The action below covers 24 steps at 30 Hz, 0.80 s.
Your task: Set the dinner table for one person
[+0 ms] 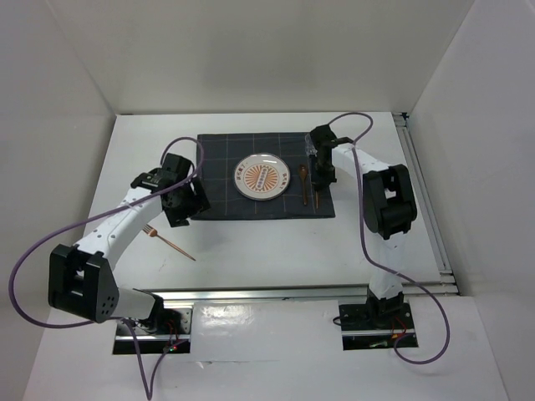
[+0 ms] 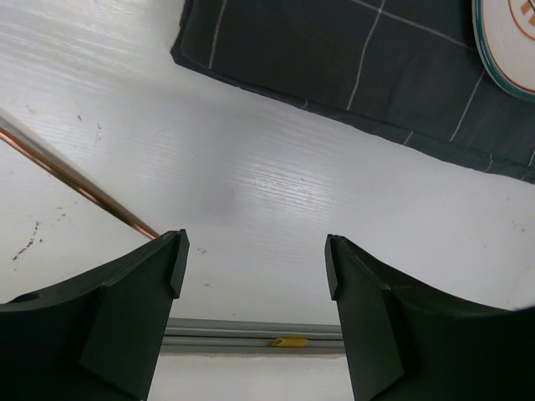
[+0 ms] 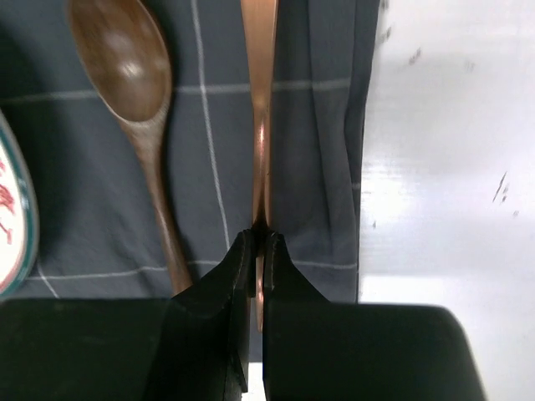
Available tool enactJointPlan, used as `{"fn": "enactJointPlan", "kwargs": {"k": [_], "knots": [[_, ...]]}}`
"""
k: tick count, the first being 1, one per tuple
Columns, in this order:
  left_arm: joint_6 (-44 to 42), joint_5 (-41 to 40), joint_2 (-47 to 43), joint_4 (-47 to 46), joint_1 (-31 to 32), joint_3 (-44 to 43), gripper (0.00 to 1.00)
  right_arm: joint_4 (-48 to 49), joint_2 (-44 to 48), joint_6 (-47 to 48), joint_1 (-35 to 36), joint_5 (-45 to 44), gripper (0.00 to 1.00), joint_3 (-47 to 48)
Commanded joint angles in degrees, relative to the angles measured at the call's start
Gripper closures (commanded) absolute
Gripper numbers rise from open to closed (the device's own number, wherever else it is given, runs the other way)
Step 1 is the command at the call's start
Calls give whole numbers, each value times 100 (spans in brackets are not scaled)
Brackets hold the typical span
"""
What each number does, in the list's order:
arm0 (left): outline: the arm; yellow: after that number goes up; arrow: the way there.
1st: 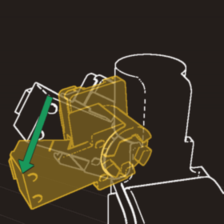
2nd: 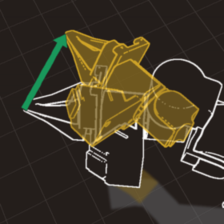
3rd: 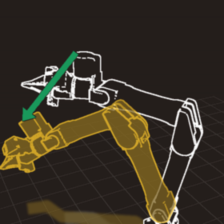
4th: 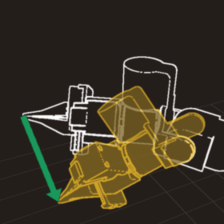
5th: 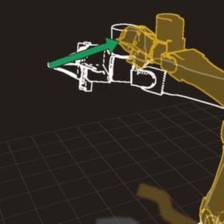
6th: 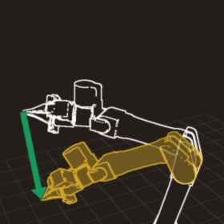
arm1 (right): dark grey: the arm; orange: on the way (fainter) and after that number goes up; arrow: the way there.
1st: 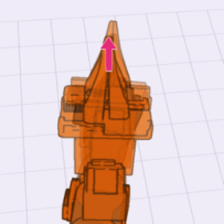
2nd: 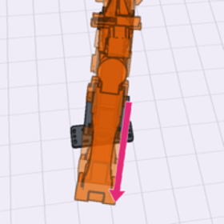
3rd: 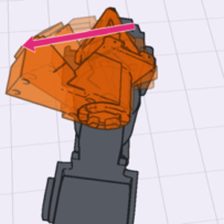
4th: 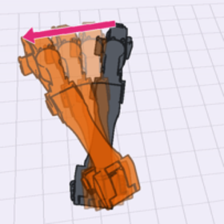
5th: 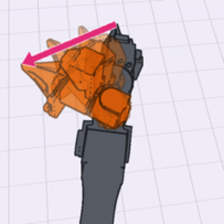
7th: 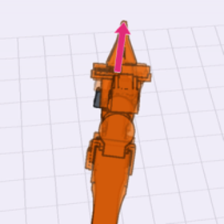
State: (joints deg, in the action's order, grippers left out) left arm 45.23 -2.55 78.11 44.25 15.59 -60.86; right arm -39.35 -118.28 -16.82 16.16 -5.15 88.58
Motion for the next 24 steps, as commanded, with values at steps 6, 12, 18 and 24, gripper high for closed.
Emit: {"fn": "enactJointPlan", "kwargs": {"k": [6,12,18,24], "knots": [[117,61,-182,197,-381,22,16,85,-222,179,141,-13,100,476],[117,69,-129,251,-803,153,15,86,-196,65,194,-65,53,538],[170,-237,-67,382,-1312,233,15,-81,454,-111,194,-65,39,591],[363,-474,-67,523,-1963,232,9,-82,1480,-296,194,-13,17,48]]}}
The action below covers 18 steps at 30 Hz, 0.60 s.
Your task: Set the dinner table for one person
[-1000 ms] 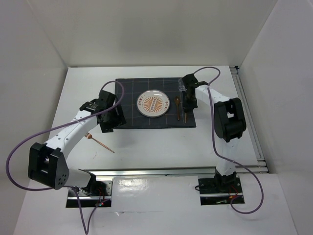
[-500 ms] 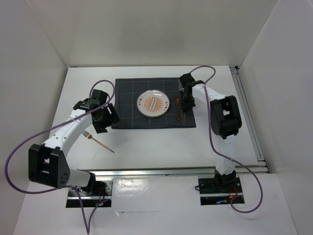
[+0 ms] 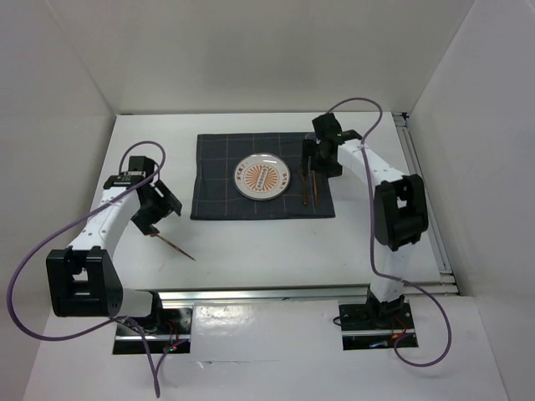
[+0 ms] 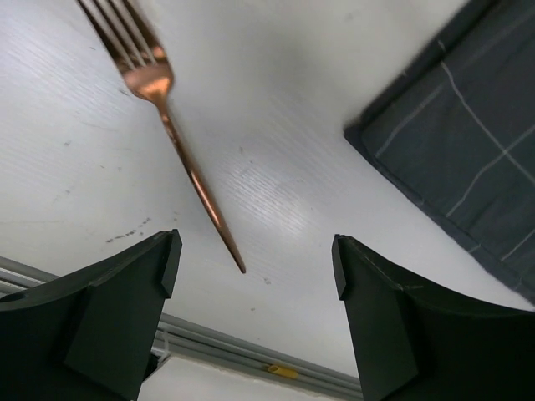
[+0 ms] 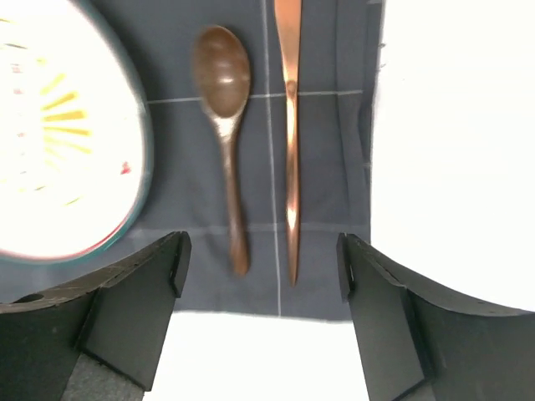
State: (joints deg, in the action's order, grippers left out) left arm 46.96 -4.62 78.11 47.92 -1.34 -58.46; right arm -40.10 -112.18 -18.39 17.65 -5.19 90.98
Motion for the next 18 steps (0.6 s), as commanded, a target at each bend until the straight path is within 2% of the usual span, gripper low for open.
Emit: {"fn": "enactJointPlan", "kwargs": {"k": [1,5,18], "knots": [[191,-267,-67,78,-348,53,9,-7,995,-199,46,53,17,-299],[427,-215,99,-46,-542,133,11,55,1549,-253,46,229,17,-730],[1491,-285,951,-722,-542,801,24,55,1919,-253,46,282,17,-1153]]}}
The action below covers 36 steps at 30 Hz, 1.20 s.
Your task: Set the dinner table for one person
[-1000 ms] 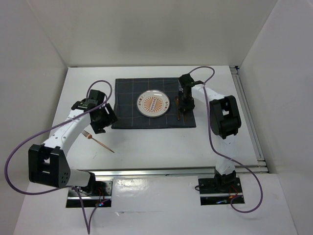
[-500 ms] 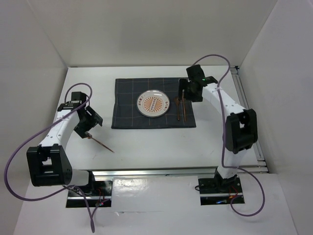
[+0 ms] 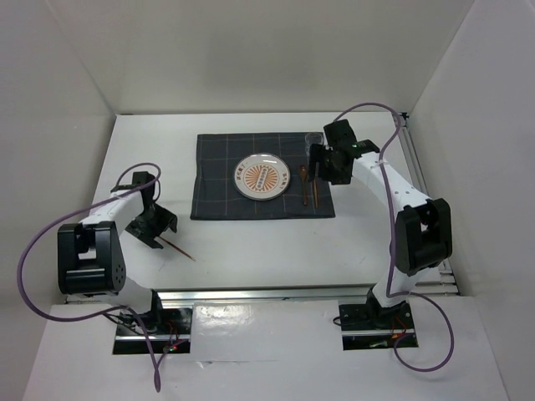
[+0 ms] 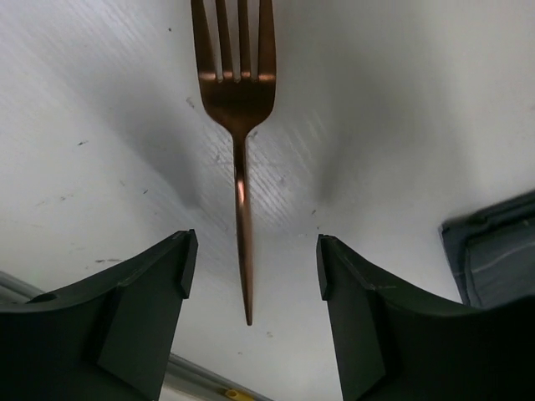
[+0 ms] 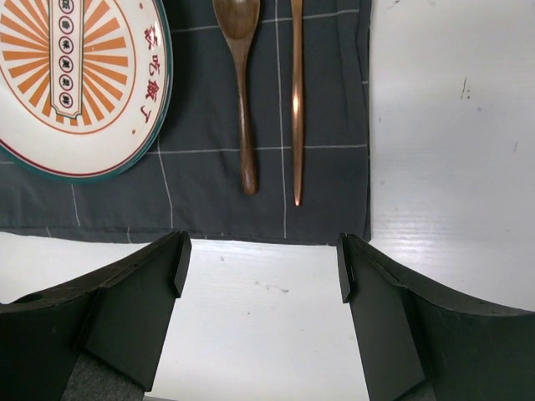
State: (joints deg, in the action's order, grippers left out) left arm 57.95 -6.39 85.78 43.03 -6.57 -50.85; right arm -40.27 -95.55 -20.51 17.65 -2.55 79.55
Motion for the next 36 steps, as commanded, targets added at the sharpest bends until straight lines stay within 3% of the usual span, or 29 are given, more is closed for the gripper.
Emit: {"fn": "enactJointPlan", "kwargs": {"k": [1,5,9,12,15,20,26,36], "knots": [[392,-108,237,-320,-20,118,25,72,256,-41,46,17,17,-10],[506,-169,474,-488,-20,198,41,72,256,-41,46,-35,17,-114],[506,-230,545,-488,-20,198,82,19,256,-41,46,-149,17,-115],[358,-502,274,-357,-20,-30,100,-42,309,-41,46,-202,17,-115],[86,-862,-34,-76,85,-530,100,-104,309,12,46,-255,17,-115],[-1328,-1154,193,-22,787,-1907,100,-209,370,12,46,-378,17,-115],[-2279,-1356,1581,487,1983,-3849,100,-376,423,-49,46,-378,17,-177],[-2640,-1110,3541,681,2370,-5847,100,-780,695,-102,-7,-633,17,-124]]}}
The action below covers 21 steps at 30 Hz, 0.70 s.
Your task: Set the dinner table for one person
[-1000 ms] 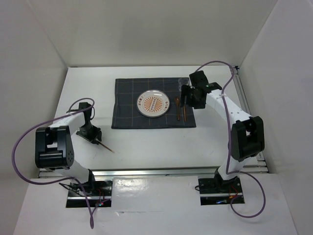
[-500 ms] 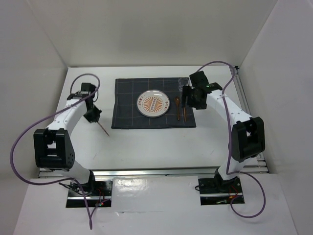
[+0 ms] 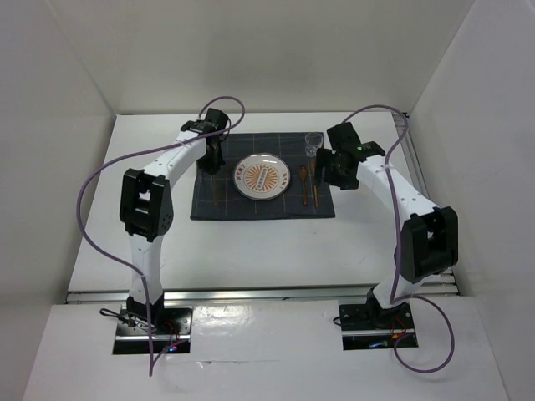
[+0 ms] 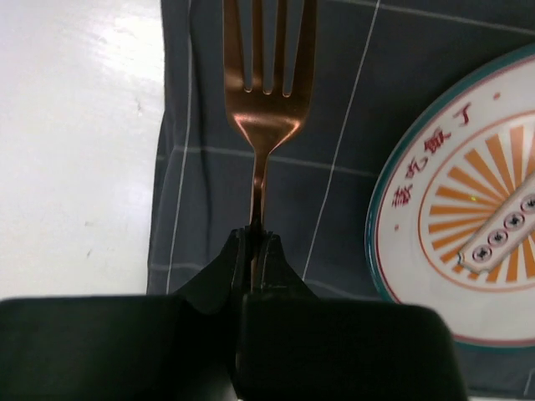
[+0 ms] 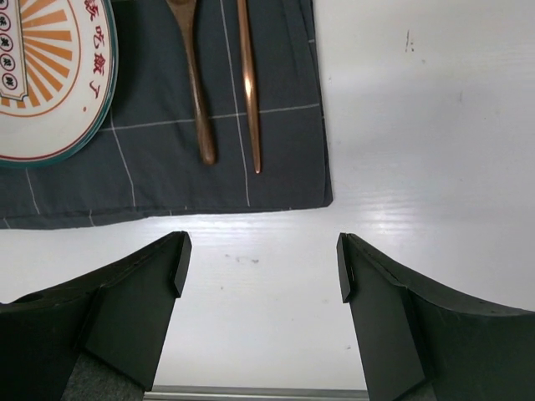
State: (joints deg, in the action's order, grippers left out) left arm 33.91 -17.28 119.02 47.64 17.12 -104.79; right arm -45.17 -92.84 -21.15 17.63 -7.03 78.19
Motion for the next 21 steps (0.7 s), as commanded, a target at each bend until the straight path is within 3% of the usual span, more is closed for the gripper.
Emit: {"fn": "enactJointPlan", "kwargs": {"k": [1,5,9,12,16,21], "knots": [[-305,-21,340,220,1,-698,100,-395,424,-39,-57,-185,17,64],[-455,119,1094,290,1,-1340,100,-528,626,-39,-58,-369,16,12],[-456,119,1474,352,1,-1447,99,-651,749,-100,-58,-422,15,12],[-517,233,1580,352,1,-1509,64,-713,863,-153,-110,-422,13,-41],[-579,173,1292,352,1,-1457,40,-993,917,-223,-110,-537,7,12],[-579,390,396,614,54,-1404,40,-723,1284,-354,-110,-606,0,-41]]}}
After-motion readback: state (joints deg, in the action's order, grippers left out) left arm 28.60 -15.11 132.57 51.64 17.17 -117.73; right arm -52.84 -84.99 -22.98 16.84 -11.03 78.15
